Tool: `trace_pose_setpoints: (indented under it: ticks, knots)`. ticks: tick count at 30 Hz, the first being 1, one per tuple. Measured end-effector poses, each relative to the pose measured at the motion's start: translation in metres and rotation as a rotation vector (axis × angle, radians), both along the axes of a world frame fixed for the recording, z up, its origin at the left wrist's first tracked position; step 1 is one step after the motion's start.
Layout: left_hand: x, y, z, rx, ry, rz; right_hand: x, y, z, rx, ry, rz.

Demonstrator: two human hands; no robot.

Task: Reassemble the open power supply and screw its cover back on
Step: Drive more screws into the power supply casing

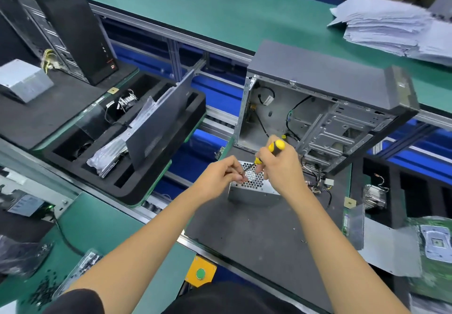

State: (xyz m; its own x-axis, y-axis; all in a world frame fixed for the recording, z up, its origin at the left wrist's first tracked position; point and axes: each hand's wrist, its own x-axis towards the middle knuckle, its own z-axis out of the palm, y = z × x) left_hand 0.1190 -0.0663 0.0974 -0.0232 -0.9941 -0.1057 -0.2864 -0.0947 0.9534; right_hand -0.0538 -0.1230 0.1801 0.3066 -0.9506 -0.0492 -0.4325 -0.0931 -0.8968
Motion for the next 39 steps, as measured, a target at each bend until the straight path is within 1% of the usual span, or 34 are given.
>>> trace_pose_setpoints:
  ticks: [4,6,8,11,13,16,19,22,27,31,36,39]
  knots:
    - [0.004,-0.002,0.005,0.013,-0.149,0.059,0.013,-0.007,0.008,-0.129,0.285,0.076]
    - [0.003,-0.001,0.003,0.023,-0.243,0.111,0.017,-0.006,0.007,-0.162,0.339,0.101]
    - [0.001,0.001,0.0,0.051,-0.336,0.146,0.019,-0.004,0.003,-0.146,0.367,0.132]
    - [-0.002,0.002,-0.006,0.101,-0.435,0.124,0.02,-0.002,-0.004,-0.118,0.417,0.16]
    - [-0.003,0.003,-0.011,0.122,-0.431,0.091,0.021,-0.001,-0.008,-0.114,0.448,0.164]
    - [-0.002,0.003,-0.015,0.135,-0.339,0.061,0.022,-0.001,-0.013,-0.119,0.457,0.164]
    - [0.0,0.004,-0.016,0.13,-0.269,0.082,0.022,-0.001,-0.012,-0.124,0.471,0.18]
    - [-0.002,0.005,-0.019,0.138,-0.235,0.144,0.025,-0.003,-0.008,-0.137,0.51,0.219]
    - [-0.005,0.003,-0.017,0.136,-0.284,0.118,0.026,-0.009,-0.004,-0.123,0.537,0.235]
    - [-0.005,0.001,-0.013,0.164,-0.345,0.065,0.025,-0.011,-0.003,-0.207,0.597,0.289]
    - [-0.008,0.008,-0.018,0.081,-0.369,0.087,0.025,-0.012,-0.006,-0.272,0.567,0.286]
    - [-0.012,0.011,-0.019,0.069,-0.345,0.151,0.026,-0.009,-0.006,-0.316,0.553,0.295]
